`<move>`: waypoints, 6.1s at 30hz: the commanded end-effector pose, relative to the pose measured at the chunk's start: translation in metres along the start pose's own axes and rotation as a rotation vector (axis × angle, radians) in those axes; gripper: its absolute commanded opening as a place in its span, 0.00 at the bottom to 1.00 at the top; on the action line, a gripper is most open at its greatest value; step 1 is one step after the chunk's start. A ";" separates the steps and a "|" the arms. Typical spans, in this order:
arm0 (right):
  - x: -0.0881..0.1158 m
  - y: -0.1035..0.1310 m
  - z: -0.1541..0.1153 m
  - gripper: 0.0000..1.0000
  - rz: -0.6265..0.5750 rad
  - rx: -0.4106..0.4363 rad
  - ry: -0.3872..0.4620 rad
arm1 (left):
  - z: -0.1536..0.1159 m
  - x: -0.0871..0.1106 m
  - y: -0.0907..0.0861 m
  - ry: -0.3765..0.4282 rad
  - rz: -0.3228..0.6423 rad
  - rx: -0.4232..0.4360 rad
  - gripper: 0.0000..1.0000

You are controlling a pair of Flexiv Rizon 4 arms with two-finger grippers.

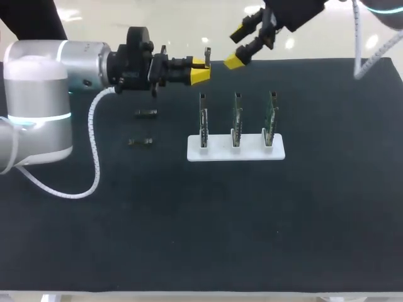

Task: Pick up the optical module with the left hand, and insert it into the network port with the right hand.

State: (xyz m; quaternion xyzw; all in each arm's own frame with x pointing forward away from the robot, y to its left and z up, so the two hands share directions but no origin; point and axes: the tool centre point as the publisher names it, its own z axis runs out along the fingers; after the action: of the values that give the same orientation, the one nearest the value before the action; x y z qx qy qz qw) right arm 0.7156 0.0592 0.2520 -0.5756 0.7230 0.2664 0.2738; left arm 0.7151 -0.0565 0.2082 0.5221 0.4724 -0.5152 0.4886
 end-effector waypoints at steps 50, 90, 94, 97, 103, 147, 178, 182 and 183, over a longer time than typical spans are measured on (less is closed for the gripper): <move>-0.022 0.017 0.027 0.40 -0.073 0.048 0.035 | 0.000 0.000 0.001 0.001 0.000 0.001 0.00; -0.015 0.011 0.025 0.00 -0.092 0.037 0.066 | -0.080 0.009 0.021 0.238 0.015 0.054 1.00; -0.016 0.009 0.025 0.00 -0.095 0.026 0.068 | -0.106 0.016 0.022 0.314 0.010 0.084 1.00; -0.016 0.008 0.026 0.00 -0.098 0.022 0.068 | -0.127 0.024 0.022 0.362 0.021 0.111 1.00; -0.017 0.004 0.029 0.00 -0.109 0.018 0.074 | -0.155 0.026 0.018 0.411 0.021 0.136 1.00; -0.018 -0.006 0.042 0.00 -0.127 -0.037 0.085 | -0.185 0.027 0.022 0.451 0.063 0.163 1.00; 0.020 -0.008 0.076 0.00 -0.203 -0.043 0.078 | -0.185 0.027 0.022 0.451 0.063 0.163 1.00; 0.023 -0.009 0.078 0.00 -0.208 -0.044 0.054 | -0.185 0.027 0.022 0.451 0.063 0.163 1.00; 0.024 -0.010 0.079 0.00 -0.209 -0.044 0.052 | -0.185 0.027 0.022 0.451 0.063 0.163 1.00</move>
State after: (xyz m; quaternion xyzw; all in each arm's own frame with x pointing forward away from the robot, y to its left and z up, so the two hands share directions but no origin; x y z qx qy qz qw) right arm 0.7282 0.0982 0.1823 -0.6613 0.6617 0.2348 0.2642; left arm 0.7509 0.1263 0.1805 0.6752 0.5099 -0.4069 0.3444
